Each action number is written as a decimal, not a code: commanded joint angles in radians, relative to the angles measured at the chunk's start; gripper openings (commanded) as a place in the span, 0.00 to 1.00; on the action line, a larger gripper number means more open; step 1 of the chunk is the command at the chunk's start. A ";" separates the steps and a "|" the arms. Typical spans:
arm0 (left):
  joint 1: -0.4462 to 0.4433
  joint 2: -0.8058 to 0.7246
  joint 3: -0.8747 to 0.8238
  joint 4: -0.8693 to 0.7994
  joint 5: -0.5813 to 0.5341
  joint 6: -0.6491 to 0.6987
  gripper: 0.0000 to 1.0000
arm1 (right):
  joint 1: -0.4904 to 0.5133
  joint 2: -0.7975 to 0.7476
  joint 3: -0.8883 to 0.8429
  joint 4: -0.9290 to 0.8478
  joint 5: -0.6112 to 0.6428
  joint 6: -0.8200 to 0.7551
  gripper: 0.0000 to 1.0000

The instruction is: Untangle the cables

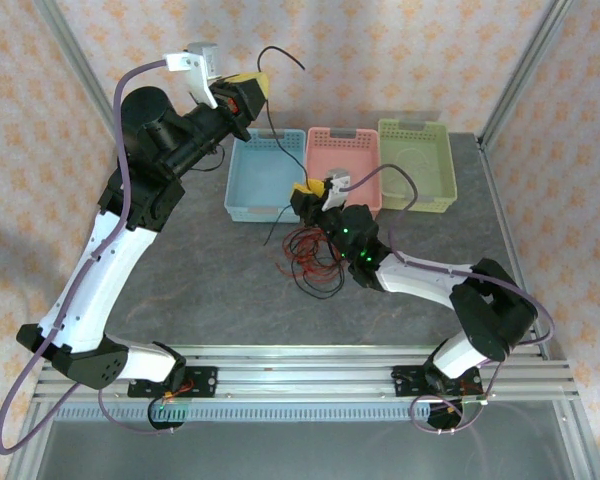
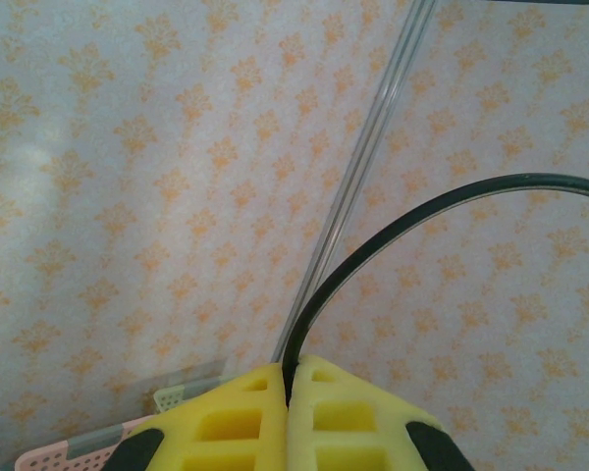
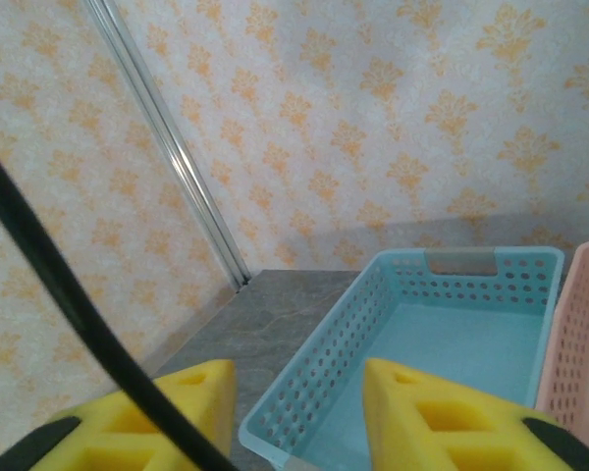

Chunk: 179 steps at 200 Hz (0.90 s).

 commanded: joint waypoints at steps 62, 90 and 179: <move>0.007 -0.044 -0.099 0.038 -0.189 -0.012 0.00 | -0.004 -0.181 -0.053 -0.127 0.131 0.042 0.04; 0.007 -0.007 -0.181 0.067 -0.157 -0.041 0.00 | -0.046 -0.198 0.024 -0.273 0.157 0.116 0.00; 0.002 0.350 -0.143 0.104 0.015 -0.045 0.00 | -0.305 0.009 0.363 -0.566 -0.063 0.179 0.00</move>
